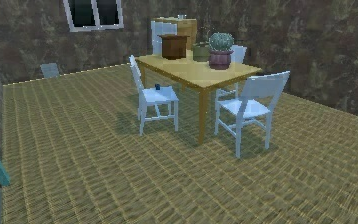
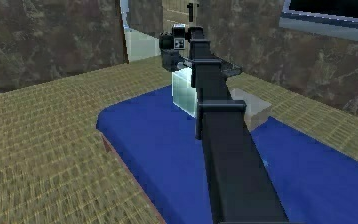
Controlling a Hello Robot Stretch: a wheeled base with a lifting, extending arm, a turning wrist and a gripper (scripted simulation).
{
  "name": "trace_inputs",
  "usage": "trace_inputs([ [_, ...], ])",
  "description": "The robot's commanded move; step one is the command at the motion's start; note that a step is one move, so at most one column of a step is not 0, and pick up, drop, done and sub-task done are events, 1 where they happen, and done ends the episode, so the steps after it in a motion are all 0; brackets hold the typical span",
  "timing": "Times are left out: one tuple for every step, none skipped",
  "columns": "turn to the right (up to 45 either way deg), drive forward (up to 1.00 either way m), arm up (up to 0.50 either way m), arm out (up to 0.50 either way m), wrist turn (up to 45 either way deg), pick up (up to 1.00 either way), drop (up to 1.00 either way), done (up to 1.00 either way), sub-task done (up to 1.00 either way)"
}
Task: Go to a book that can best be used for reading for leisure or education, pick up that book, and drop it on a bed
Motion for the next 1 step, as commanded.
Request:
trace_inputs([
  [0.0,0.0,-0.26,0.0,0.0,0.0,0.0,0.0,0.0],
])
